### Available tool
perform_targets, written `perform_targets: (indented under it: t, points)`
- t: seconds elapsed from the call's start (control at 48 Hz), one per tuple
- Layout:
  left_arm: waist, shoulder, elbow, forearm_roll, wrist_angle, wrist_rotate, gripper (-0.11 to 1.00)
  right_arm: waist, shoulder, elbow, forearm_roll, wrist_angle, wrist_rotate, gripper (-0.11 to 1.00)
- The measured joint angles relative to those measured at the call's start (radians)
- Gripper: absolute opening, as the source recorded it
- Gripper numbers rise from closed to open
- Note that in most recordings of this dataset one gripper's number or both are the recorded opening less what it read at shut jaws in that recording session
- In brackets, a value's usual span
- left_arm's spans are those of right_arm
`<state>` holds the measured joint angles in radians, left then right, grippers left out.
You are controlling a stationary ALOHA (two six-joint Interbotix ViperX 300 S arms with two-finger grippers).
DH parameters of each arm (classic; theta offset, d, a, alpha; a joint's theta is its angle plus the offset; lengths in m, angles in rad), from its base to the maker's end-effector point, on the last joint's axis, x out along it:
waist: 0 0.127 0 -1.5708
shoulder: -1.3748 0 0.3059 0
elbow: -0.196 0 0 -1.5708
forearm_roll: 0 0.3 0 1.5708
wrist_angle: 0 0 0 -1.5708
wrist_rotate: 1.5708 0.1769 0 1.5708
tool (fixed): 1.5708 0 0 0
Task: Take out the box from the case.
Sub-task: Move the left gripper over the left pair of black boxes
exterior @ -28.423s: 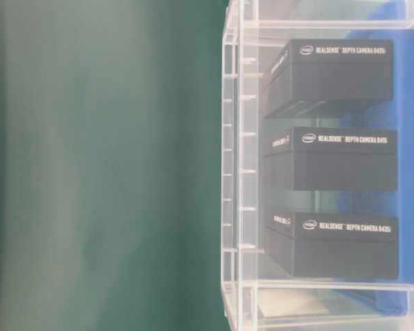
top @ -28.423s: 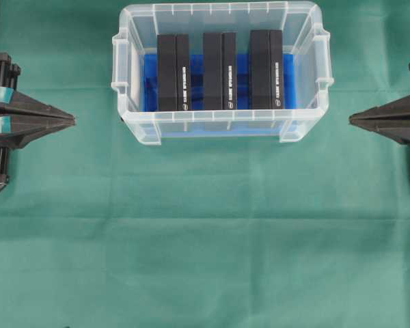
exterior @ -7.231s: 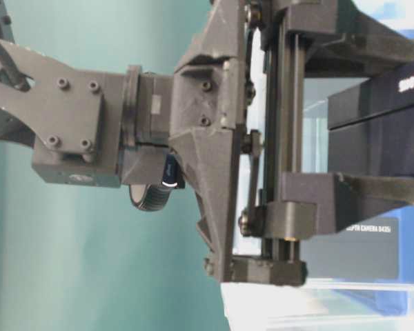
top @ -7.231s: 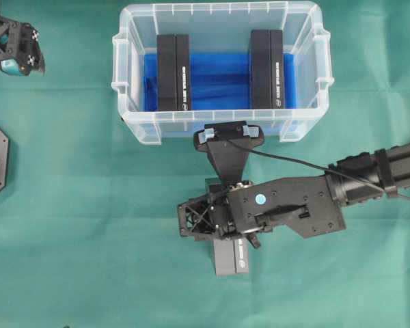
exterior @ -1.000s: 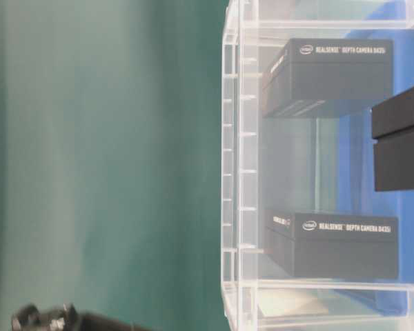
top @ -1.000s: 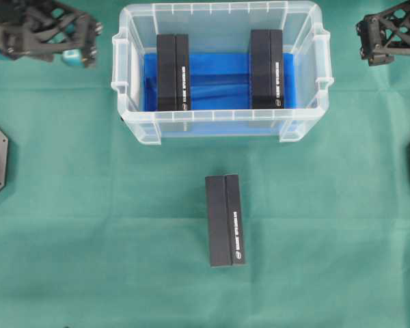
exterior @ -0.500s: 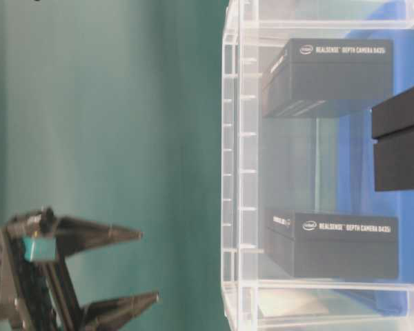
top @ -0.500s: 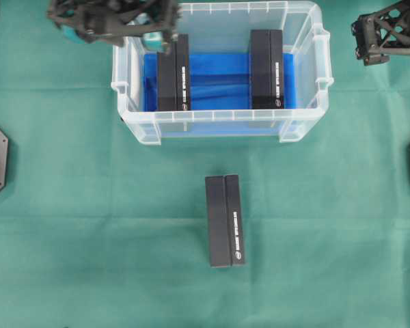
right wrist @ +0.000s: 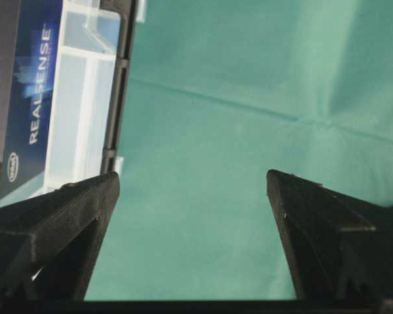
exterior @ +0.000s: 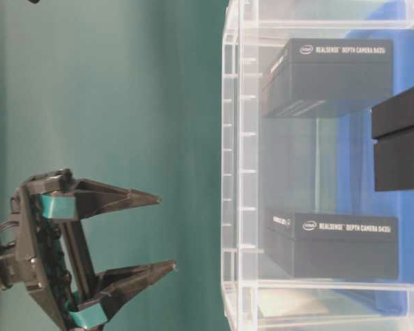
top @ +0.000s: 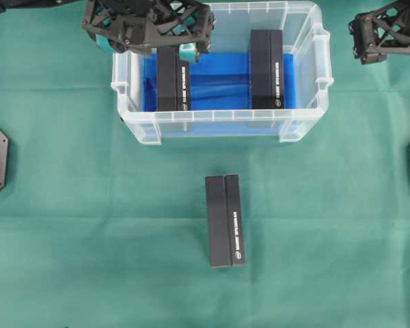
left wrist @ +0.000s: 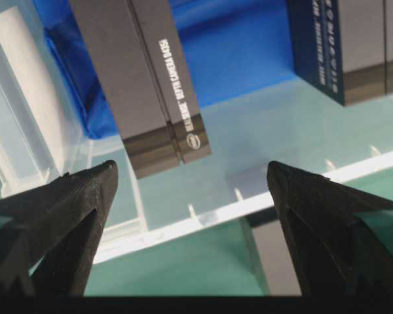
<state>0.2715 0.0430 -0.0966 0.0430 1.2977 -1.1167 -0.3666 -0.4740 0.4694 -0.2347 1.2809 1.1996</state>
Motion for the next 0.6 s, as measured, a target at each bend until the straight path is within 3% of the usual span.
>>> perform_targets:
  t: [0.604]
  points:
    - [0.002, 0.015, 0.0, 0.009, 0.002, -0.005, 0.95, -0.002, 0.011, 0.0, 0.0, -0.009, -0.003, 0.92]
